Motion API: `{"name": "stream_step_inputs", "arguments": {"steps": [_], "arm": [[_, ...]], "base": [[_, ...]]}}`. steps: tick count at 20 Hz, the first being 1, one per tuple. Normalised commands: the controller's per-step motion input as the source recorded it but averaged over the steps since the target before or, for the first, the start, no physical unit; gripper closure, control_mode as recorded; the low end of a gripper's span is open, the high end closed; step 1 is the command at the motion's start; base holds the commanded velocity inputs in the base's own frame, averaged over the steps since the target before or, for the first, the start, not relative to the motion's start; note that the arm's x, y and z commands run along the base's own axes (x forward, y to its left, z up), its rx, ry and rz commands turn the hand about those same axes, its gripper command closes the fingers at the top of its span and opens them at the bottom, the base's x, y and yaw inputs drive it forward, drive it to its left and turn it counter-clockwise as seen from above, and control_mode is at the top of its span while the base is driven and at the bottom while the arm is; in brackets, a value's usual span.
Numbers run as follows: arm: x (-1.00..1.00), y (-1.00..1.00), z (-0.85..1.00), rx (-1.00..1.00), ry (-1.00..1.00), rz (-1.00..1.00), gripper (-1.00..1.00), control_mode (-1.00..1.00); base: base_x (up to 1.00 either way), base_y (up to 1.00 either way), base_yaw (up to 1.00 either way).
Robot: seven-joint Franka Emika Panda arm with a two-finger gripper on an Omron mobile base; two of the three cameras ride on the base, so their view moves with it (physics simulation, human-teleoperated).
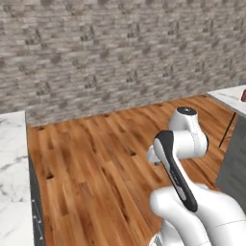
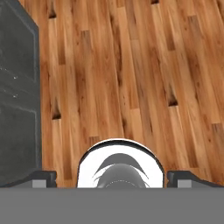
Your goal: Four empty soda cans are scattered around the kitchen. Gather all the cans and cluster them next to the stove for recycling.
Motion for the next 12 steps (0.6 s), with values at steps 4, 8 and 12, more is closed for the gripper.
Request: {"name": "stream_step_inputs", "arguments": {"steps": [4, 8, 12], "arm": [[0.00, 0.00, 0.00, 0.00, 0.00, 0.00, -1.00, 1.00], [0.00, 0.00, 0.00, 0.00, 0.00, 0.00, -1.00, 1.00], [0.00, 0.00, 0.00, 0.00, 0.00, 0.00, -1.00, 1.00]], "base": [[0.63, -0.58, 0.01], [0.60, -0.58, 0.02], [0.57, -0.41, 0.01]]}}
